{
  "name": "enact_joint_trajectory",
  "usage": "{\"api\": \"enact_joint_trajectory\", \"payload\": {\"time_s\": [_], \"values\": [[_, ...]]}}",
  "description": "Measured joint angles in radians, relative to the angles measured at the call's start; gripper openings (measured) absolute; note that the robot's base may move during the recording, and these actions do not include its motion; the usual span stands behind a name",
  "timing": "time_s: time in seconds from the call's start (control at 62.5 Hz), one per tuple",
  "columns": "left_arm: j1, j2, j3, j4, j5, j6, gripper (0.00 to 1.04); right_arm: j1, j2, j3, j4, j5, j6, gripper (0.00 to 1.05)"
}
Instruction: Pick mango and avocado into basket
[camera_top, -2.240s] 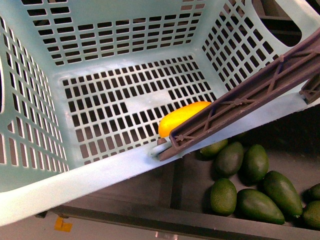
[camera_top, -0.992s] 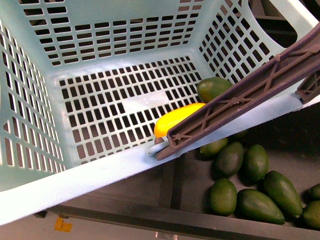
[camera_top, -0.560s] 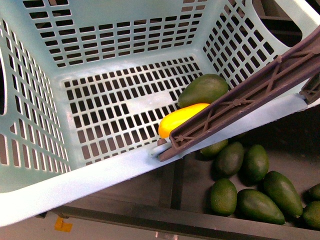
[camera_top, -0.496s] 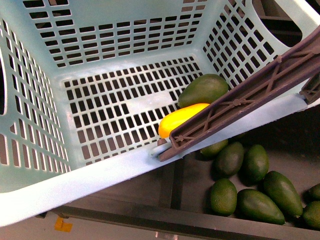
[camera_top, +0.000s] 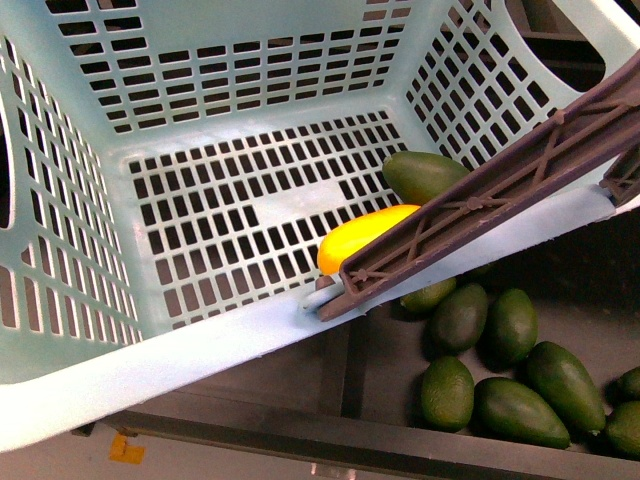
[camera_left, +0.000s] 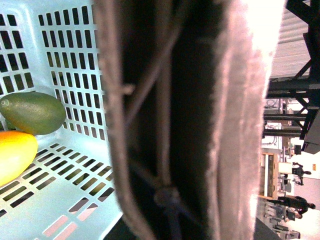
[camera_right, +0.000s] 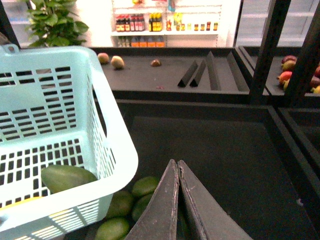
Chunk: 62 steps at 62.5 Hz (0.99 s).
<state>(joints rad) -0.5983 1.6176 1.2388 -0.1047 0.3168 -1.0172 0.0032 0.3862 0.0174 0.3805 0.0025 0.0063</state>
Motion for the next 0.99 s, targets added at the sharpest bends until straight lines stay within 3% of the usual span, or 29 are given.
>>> {"api": "enact_joint_trajectory", "payload": {"time_s": [0.704,0.816,0.992], "values": [[0.000,0.000,0.000,0.000,0.000,0.000,0.14,0.000,-0.214,0.000,-0.208,-0.001,0.000,0.02],[0.000,0.000,0.000,0.000,0.000,0.000,0.14,-0.001,-0.352,0.000,-0.368,-0.002,0.000,0.02],[0.000,0.000,0.000,0.000,0.001,0.000,0.14,-0.001,-0.379,0.000,-0.379,-0.002,0.000,0.02]]}}
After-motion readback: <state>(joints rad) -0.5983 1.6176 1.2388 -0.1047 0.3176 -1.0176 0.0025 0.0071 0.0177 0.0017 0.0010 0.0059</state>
